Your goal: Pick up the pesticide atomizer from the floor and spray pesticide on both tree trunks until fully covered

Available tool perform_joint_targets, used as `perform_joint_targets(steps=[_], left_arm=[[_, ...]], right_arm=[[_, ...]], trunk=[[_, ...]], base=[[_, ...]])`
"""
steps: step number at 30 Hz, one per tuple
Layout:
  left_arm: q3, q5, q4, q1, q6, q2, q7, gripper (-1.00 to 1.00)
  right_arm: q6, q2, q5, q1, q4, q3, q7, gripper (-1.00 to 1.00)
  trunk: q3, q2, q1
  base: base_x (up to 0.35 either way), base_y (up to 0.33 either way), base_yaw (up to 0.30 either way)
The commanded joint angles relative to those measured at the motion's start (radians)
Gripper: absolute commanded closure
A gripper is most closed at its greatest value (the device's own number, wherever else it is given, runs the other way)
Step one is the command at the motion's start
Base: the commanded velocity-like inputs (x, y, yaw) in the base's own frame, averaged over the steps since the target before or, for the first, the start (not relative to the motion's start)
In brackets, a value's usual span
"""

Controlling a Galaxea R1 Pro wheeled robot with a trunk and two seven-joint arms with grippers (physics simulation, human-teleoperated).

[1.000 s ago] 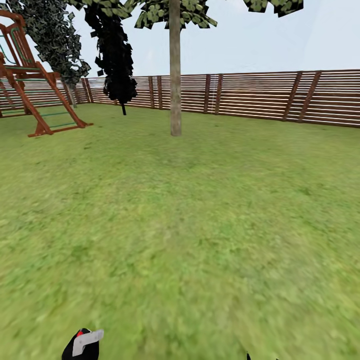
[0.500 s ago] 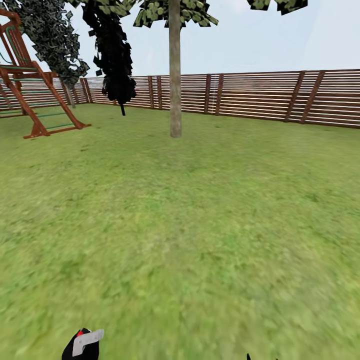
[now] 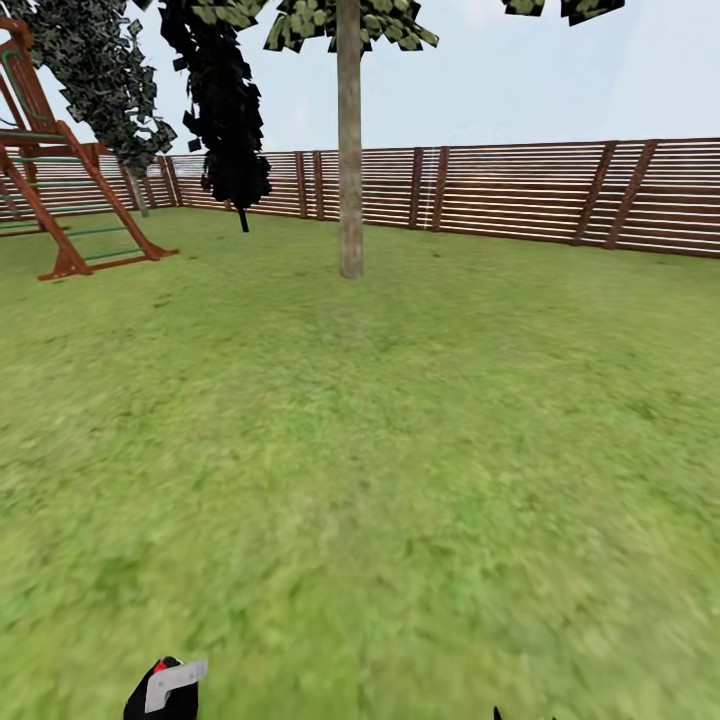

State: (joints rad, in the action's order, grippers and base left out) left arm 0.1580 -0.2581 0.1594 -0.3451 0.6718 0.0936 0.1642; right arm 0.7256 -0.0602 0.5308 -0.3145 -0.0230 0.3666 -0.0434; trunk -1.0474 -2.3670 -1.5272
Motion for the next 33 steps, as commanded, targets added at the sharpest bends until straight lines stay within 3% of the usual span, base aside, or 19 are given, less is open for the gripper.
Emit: perform_joint_targets(steps=[1, 33], left_arm=[[0.000, 0.000, 0.000, 0.000, 0.000, 0.000, 0.000, 1.00], [0.000, 0.000, 0.000, 0.000, 0.000, 0.000, 0.000, 1.00]], right_arm=[[0.000, 0.000, 0.000, 0.000, 0.000, 0.000, 0.000, -1.00], [0.000, 0.000, 0.000, 0.000, 0.000, 0.000, -0.001, -1.00]], trunk=[[0.000, 0.000, 0.000], [0.000, 0.000, 0.000]], base=[[0.340, 0.000, 0.000], [0.340, 0.000, 0.000]])
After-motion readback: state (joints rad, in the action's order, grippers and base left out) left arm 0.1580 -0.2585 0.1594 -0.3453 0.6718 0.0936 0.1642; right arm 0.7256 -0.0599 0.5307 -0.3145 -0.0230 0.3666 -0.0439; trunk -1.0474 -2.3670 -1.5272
